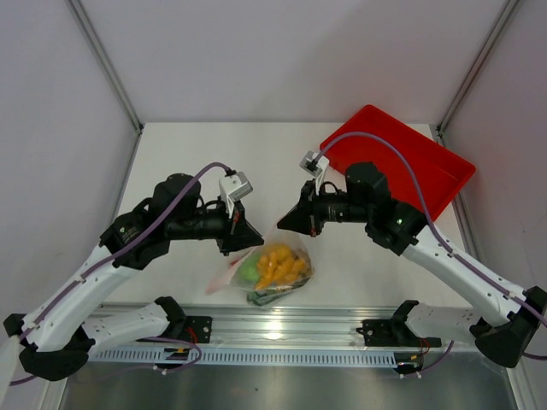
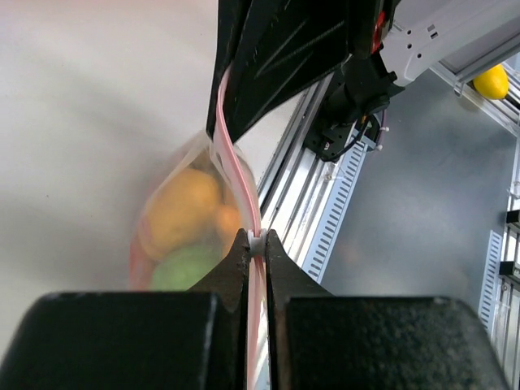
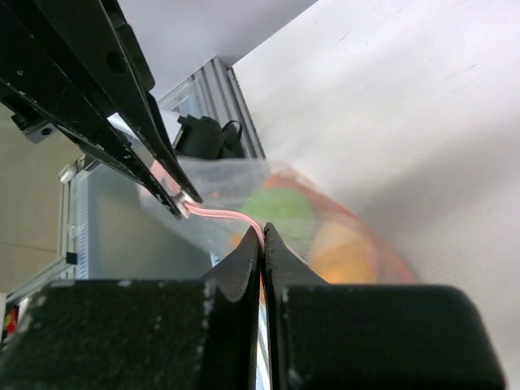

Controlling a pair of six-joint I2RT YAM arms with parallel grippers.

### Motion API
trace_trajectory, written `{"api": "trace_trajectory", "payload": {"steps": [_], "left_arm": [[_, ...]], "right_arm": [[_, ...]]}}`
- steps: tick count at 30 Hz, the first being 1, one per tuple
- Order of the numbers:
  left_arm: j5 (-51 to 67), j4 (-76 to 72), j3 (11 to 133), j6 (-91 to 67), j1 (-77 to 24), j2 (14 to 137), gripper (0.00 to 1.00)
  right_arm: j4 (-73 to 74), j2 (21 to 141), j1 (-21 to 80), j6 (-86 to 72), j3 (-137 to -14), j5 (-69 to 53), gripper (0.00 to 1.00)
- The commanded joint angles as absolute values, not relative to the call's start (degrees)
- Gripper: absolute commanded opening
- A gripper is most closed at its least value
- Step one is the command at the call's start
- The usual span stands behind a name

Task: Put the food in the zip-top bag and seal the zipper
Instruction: Zip the zipper food storage bag at the center of the board.

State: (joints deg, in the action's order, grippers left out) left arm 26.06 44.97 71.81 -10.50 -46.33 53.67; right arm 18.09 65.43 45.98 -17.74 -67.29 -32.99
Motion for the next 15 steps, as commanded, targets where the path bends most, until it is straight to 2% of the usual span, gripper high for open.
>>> {"api": "trace_trajectory", "payload": {"steps": [1,6,8,10,12,15], "left_arm": [[27.8,50.1,74.8,-10.7,-46.8,51.9,0.03],[27.8,50.6,75.7,-10.4,-46.8,51.9,0.00],[28.0,50.7,75.8,-10.3,-46.8,52.2,0.00],[28.9,50.5,75.9,-10.3,-46.8,52.6,0.01],[29.4,50.1,76.0,-10.4,-46.8,52.5,0.01],[30.1,49.7,76.1,-10.7,-46.9,52.5,0.00]], "right_arm": [[14.4,62.5,44.7,-14.9,-68.3,-29.4,0.00],[12.7,58.8,44.9,-8.3,-65.6,-42.4,0.00],[16.5,58.7,45.3,-5.5,-66.4,-45.7,0.32],[21.4,59.4,45.4,-0.9,-68.9,-47.2,0.55],[23.8,61.3,45.6,0.9,-70.7,-48.8,0.60],[27.2,65.3,46.5,3.7,-74.4,-51.5,0.61]]}}
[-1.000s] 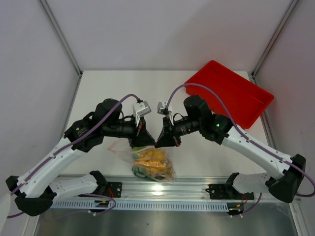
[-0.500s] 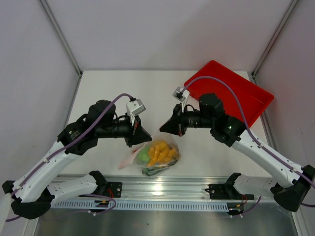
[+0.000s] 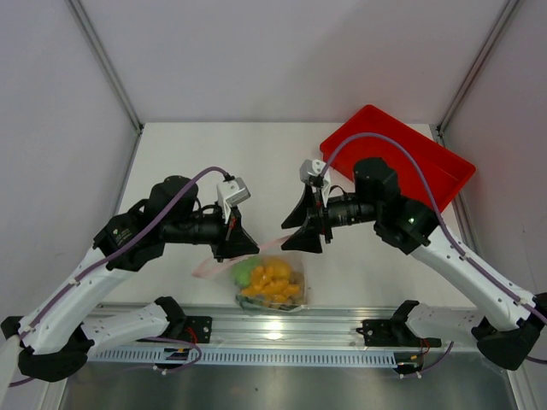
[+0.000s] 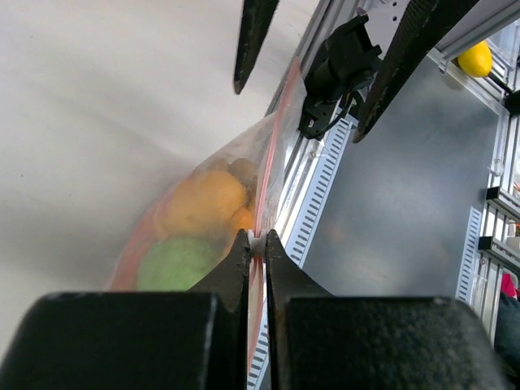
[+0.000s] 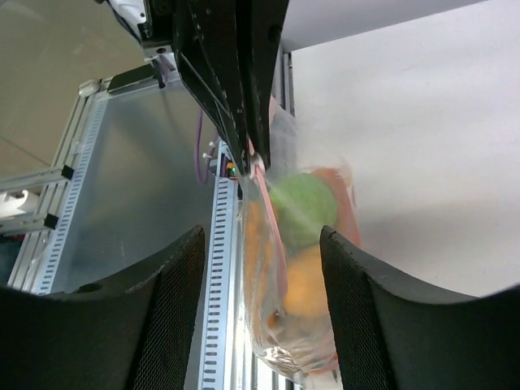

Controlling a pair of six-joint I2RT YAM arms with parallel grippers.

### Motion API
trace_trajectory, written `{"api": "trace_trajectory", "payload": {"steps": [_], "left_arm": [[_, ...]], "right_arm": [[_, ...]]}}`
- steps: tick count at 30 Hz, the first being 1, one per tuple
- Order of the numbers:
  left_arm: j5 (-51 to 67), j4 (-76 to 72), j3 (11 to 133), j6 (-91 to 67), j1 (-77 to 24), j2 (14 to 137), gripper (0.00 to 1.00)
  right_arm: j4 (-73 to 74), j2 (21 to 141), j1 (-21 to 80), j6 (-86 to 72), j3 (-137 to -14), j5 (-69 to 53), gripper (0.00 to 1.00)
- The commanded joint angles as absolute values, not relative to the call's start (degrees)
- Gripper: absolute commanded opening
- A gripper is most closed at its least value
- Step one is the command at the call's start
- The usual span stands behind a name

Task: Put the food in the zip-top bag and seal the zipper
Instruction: Zip the zipper food storage bag at the center of the board.

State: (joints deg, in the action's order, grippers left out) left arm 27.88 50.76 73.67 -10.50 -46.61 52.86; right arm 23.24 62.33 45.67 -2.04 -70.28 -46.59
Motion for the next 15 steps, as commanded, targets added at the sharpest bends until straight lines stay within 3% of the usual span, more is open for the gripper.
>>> {"api": "trace_trajectory", "payload": {"steps": [1,8,15], "left_arm": [[30.2,49.7,76.0,-10.7,-46.8,52.5,0.01],[31.3,49.0,75.7,-11.4,-46.8,52.3,0.01],[31.6,48.9,75.2,-11.5,-46.8,51.6,0.01]], "right_arm": [[27.6,66.3,47.0,4.0,-75.3,-51.9,0.61],[30.7,73.9,52.8,6.9,-82.1,-47.9,0.59],[32.8,77.3,54.6,8.3,-83.5,-47.4,0.48]]}}
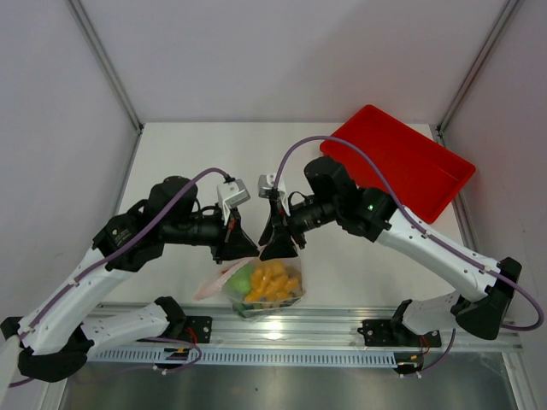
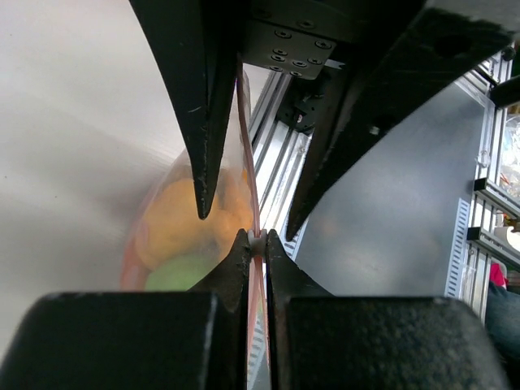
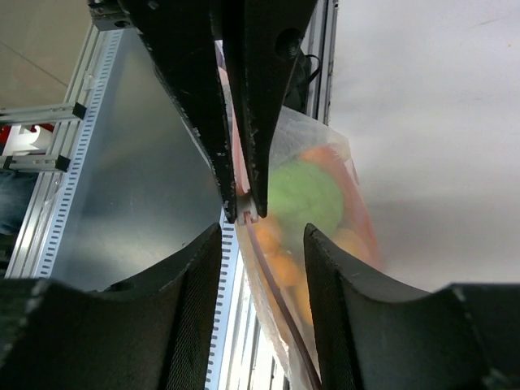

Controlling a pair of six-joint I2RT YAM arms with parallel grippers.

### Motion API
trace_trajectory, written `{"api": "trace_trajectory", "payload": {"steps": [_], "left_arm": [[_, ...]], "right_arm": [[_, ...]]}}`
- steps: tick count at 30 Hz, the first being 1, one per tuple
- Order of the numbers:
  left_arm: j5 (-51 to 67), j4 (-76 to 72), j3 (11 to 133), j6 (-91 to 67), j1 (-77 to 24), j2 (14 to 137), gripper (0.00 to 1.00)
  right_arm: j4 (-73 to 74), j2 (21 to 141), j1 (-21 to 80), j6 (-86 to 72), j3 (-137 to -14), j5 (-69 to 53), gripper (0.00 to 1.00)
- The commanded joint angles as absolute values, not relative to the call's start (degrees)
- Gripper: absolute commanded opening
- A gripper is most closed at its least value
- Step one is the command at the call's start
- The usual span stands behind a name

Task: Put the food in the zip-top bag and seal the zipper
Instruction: Zip the zipper food storage bag at the center of the board.

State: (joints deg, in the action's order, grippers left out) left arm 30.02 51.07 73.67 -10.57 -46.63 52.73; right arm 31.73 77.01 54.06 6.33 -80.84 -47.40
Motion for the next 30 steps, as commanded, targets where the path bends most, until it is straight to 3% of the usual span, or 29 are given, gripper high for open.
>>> {"api": "trace_trajectory", "payload": {"steps": [1,11,15,17,18,30], "left_arm": [[31.6,48.9,75.2,-11.5,-46.8,51.6,0.01],[31.4,49.1,74.6,-11.3,-46.8,51.0,0.01],[31.3,49.0,74.4,-11.6,-46.8,50.6,0.01],[31.0,48.8,74.4,-11.8,-46.9,50.3,0.00],[30.9,48.8,73.9,-11.9,-46.8,50.2,0.00],[28.6,47.0,71.0,-13.4,-46.8,47.7,0.01]], "right_arm": [[33.0,77.6,54.7,8.3,-83.5,-47.1,0.47],[33.8,77.7,54.8,8.4,-82.4,-46.2,0.30],[33.0,77.8,54.8,7.5,-82.1,-45.4,0.13],[32.3,77.4,54.9,6.2,-81.2,-44.5,0.10],[30.5,77.1,54.9,5.5,-80.6,-42.9,0.00],[13.3,69.0,53.6,-8.6,-67.0,-28.5,0.00]]}}
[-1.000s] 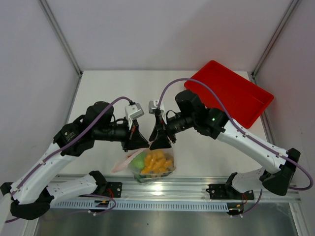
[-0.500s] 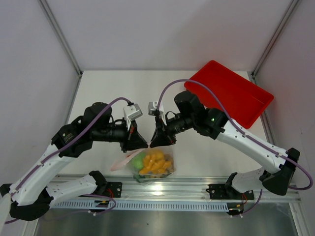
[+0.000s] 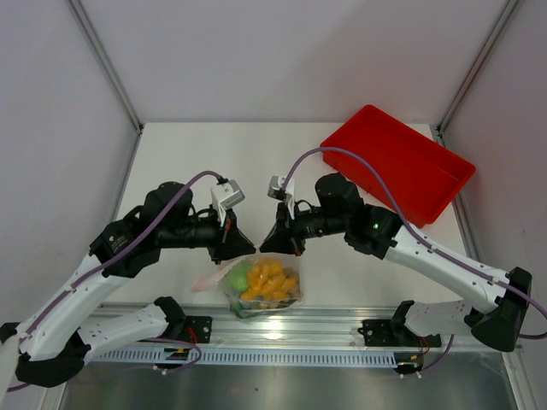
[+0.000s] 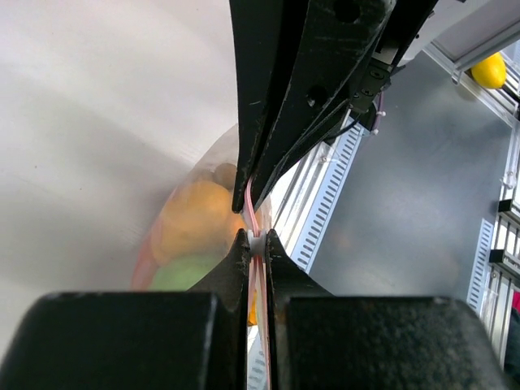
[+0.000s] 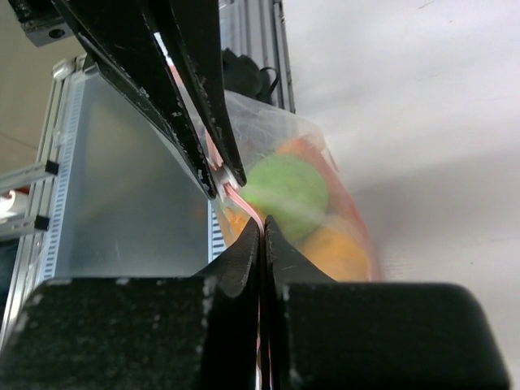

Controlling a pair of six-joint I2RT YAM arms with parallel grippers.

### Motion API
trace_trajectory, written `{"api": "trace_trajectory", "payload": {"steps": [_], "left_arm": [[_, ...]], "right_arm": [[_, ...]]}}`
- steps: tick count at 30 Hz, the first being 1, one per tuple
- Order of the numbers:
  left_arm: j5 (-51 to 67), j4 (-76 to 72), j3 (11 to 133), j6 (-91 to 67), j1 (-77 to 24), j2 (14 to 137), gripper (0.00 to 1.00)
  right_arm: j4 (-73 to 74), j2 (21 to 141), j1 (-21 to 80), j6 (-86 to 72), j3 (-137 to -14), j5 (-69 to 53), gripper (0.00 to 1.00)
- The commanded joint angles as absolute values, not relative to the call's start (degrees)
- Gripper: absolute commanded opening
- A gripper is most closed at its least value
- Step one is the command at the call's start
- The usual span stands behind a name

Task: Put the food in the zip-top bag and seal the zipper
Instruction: Zip the zipper food storage bag at the center of the board.

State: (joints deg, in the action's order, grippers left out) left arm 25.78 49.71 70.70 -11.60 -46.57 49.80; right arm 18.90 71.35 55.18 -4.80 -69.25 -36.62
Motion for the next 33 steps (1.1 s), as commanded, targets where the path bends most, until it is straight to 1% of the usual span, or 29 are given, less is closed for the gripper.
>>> {"api": "trace_trajectory", "payload": {"steps": [1,6,21,25,31,33], "left_arm": [[28.5,47.3,71.1,-13.4,-46.8,47.8,0.01],[28.5,47.2,71.5,-13.2,-46.8,47.7,0.01],[26.7,48.9,71.8,-12.7,-46.8,46.8,0.01],[27.0,49.0,72.3,-12.7,-46.8,46.8,0.01],[27.4,49.1,73.0,-12.9,-46.8,46.7,0.01],[27.9,48.9,73.0,-13.0,-46.9,46.5,0.01]], "right_arm": [[12.1,67.9,53.6,-9.0,-65.8,-27.8,0.00],[11.4,66.6,53.6,-8.9,-64.9,-27.9,0.00],[17.5,63.7,53.4,-4.7,-65.0,-26.7,0.00],[19.4,62.7,52.9,-2.6,-65.6,-30.1,0.00],[25.9,63.4,52.8,-0.4,-69.3,-30.8,0.00],[26.2,63.4,52.7,-0.3,-69.7,-33.5,0.00]]}}
